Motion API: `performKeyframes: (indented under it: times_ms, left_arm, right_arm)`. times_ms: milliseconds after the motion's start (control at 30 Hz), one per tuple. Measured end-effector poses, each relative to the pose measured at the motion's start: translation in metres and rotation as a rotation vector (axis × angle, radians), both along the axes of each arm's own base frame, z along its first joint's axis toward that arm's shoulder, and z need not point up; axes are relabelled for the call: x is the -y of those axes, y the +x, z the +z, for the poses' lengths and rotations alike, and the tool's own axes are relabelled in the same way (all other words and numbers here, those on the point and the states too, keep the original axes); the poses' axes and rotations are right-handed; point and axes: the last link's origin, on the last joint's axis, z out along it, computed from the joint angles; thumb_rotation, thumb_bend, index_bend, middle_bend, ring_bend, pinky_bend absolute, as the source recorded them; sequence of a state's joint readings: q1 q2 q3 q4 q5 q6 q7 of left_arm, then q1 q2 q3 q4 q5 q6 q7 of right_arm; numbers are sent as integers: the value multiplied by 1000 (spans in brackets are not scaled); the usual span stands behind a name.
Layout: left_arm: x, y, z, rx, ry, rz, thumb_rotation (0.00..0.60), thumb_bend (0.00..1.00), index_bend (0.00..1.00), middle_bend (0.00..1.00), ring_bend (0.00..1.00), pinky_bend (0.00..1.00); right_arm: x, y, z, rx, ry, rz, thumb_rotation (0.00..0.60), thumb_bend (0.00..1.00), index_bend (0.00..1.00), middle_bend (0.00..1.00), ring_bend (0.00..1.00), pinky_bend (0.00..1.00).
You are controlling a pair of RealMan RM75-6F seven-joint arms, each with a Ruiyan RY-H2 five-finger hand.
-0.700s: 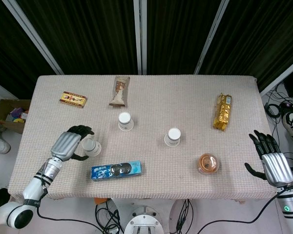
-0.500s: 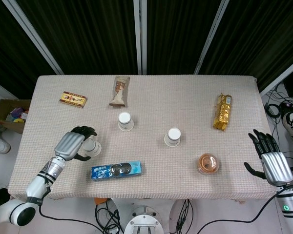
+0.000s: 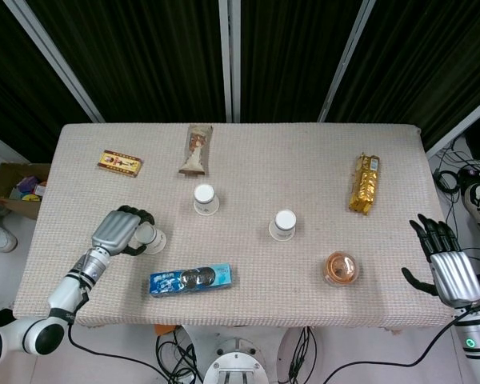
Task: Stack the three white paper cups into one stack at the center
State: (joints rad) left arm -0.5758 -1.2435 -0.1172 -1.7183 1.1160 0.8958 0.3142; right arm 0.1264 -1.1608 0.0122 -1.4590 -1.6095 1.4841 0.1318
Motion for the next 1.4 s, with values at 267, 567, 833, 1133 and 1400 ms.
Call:
performKeyframes:
  times_ms: [267, 567, 833, 1133, 1400]
  left_arm:
    - [-8, 14, 8, 61, 36, -26, 600, 287, 527, 526, 465, 282]
    - [-35, 84, 32, 156, 89, -191, 600, 285, 521, 508, 458, 274]
    - [-59, 136, 22, 124, 55, -266, 600, 286, 515, 491, 435, 264]
    - [-81, 165, 3, 47, 39, -248, 600, 286, 512, 486, 433, 257]
    - [-93, 172, -7, -43, 39, -218, 600, 286, 509, 483, 430, 249]
  right_arm:
    - [0, -1, 5, -4, -17, -2, 600, 201, 0, 0, 0, 0]
    - [-2, -2, 9, 3, -36, -13, 600, 202, 0, 0, 0, 0]
    - [-6, -6, 10, 5, -39, -26, 600, 202, 0, 0, 0, 0]
    - [-8, -11, 13, 9, -43, -37, 600, 202, 0, 0, 0, 0]
    - [-10, -17, 16, 16, -51, -53, 600, 202, 0, 0, 0, 0]
